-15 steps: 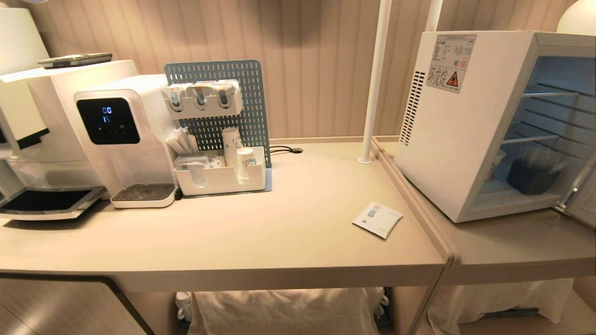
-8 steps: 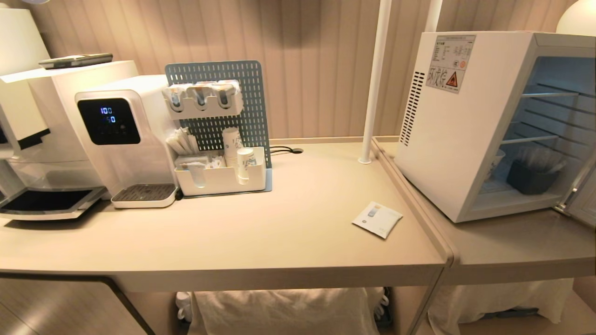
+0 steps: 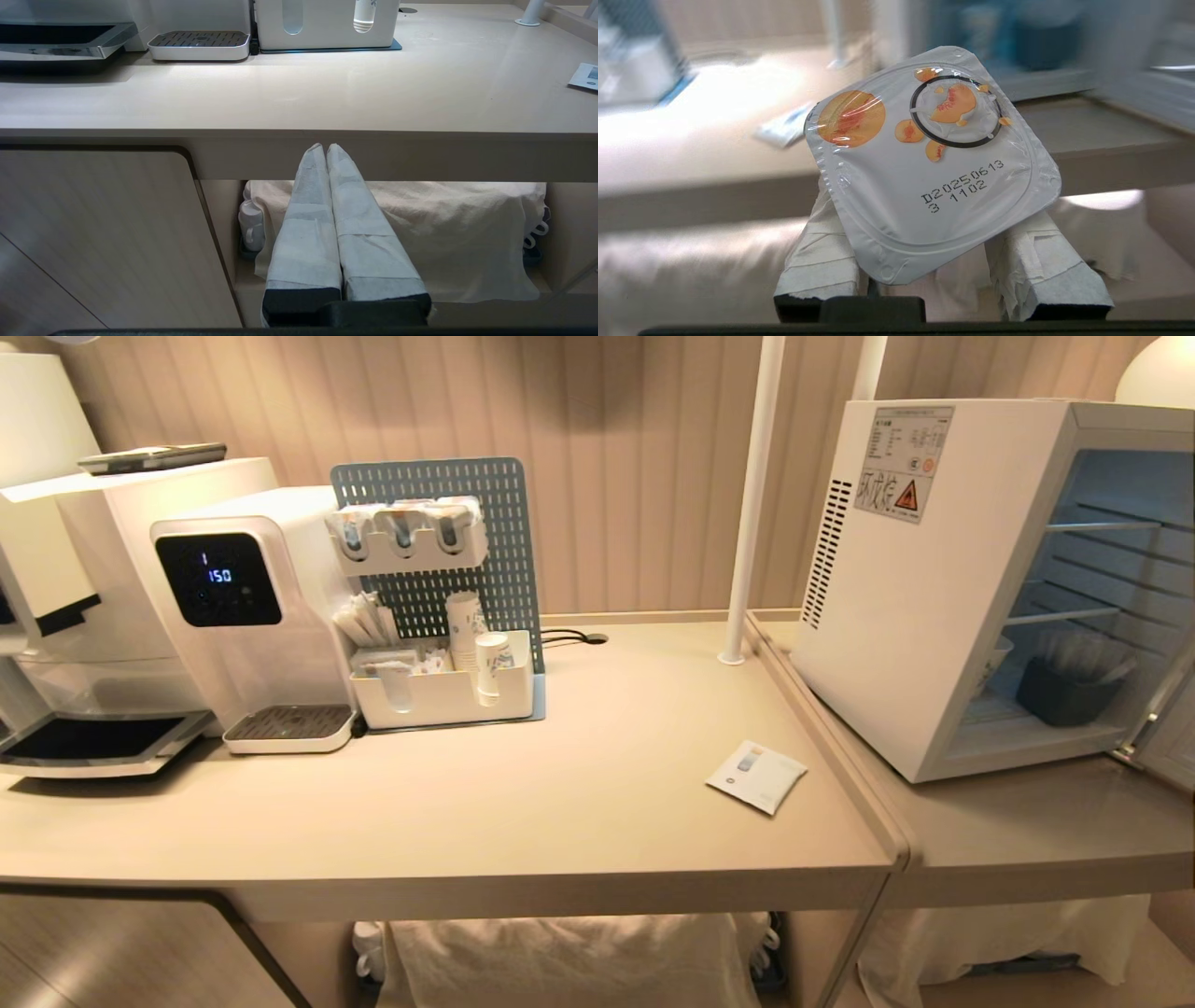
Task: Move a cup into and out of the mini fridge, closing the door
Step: Put the yoghurt in the freezer
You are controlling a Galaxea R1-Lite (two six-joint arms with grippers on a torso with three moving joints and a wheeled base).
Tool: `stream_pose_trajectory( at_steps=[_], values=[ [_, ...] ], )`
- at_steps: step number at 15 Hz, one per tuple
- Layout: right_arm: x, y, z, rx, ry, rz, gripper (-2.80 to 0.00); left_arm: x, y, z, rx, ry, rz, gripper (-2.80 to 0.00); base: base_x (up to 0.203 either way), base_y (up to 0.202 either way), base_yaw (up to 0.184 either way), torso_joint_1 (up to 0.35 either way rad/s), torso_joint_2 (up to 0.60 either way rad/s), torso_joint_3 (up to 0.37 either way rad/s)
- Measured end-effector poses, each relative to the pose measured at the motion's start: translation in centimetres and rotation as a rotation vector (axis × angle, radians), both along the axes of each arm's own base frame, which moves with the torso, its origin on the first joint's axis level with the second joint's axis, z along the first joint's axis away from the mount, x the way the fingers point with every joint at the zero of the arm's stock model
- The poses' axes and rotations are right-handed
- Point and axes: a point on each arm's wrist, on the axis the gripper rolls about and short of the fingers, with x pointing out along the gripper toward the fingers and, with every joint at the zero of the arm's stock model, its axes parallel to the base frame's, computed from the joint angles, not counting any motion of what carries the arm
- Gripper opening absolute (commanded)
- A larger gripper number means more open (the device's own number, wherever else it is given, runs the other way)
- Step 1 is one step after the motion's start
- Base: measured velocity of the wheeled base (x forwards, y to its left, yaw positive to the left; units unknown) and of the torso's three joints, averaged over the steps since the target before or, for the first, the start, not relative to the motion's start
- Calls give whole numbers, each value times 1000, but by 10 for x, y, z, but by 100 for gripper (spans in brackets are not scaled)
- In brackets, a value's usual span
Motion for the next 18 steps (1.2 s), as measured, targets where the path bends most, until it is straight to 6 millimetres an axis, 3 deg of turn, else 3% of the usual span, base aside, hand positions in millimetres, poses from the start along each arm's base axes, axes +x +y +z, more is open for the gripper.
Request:
stream_pose_trajectory(
  at_steps=[2, 8, 18],
  values=[
    [0, 2, -10, -72, 89, 98, -280, 0, 0, 0, 0, 0, 0, -280, 0, 0, 0, 0, 0, 0],
    [1, 2, -10, -43, 77, 105, -280, 0, 0, 0, 6, -1, -1, -280, 0, -16, 1, 2, 1, 0],
    [1, 2, -10, -25, 77, 102, -280, 0, 0, 0, 6, -1, 0, -280, 0, -189, 2, 1, 2, 1]
  ],
)
